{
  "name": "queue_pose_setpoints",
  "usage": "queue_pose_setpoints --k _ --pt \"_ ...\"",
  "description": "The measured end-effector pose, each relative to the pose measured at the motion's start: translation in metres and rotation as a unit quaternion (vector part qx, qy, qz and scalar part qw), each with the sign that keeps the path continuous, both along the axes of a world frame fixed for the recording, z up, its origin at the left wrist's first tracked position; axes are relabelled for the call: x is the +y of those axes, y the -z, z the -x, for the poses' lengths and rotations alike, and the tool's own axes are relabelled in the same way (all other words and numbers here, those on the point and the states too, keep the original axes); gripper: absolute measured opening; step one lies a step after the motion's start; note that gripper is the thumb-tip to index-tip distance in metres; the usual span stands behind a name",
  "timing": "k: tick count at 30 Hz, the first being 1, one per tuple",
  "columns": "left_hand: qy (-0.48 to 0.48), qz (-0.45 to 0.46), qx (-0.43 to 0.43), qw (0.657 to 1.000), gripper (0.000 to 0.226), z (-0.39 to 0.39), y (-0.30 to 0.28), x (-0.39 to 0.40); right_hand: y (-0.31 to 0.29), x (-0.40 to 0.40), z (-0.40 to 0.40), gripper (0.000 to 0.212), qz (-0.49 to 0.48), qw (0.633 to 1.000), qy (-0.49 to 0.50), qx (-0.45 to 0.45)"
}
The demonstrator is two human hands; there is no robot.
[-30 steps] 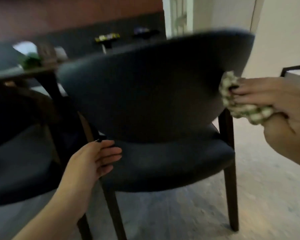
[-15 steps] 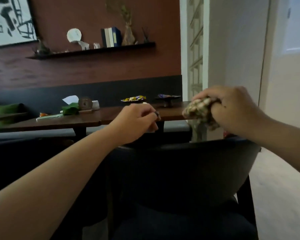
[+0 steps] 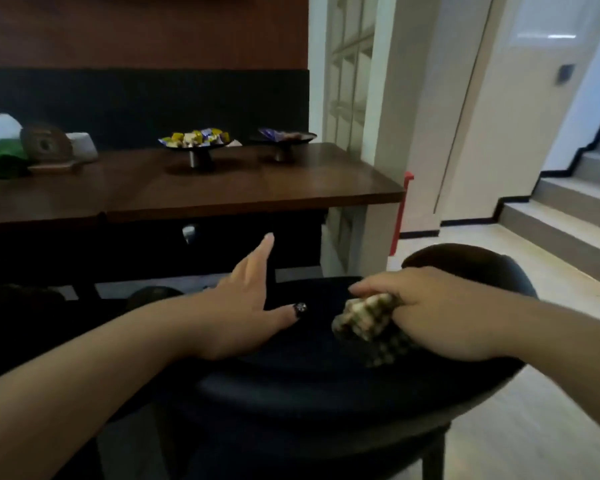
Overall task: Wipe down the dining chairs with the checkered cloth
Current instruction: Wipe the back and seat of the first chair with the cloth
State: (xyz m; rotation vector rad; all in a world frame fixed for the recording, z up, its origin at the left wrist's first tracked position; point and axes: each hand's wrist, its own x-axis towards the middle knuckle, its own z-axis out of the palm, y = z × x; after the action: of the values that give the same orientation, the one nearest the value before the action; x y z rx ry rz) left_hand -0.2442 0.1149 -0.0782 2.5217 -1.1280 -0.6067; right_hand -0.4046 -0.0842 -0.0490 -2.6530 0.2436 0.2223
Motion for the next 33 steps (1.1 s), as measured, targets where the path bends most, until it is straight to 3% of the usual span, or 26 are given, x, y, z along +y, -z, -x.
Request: queue_pose_setpoints --k 5,11,16,25,33 --pt "-0.025 -0.014 -0.004 1.0 0.101 0.011 0.002 0.002 0.006 0.012 0.01 0.048 0.029 0.993 0.086 -0.071" --pt "-0.038 0.074 0.016 0.996 0.098 0.018 -0.004 0.006 -0.001 0.017 0.013 0.043 0.053 0.972 0.179 -0.143" --pt "-0.072 0.142 0.0 0.987 0.085 0.018 -0.007 0.007 -0.011 0.022 0.014 0.039 0.021 0.97 0.183 -0.157" --pt "-0.089 0.182 -0.065 0.977 0.056 0.025 -0.024 0.008 -0.021 0.024 0.013 0.031 -0.008 0.972 0.136 -0.19" --pt "-0.074 0.155 -0.083 0.982 0.054 0.026 -0.024 0.005 -0.021 0.023 0.01 0.035 -0.006 0.975 0.087 -0.203"
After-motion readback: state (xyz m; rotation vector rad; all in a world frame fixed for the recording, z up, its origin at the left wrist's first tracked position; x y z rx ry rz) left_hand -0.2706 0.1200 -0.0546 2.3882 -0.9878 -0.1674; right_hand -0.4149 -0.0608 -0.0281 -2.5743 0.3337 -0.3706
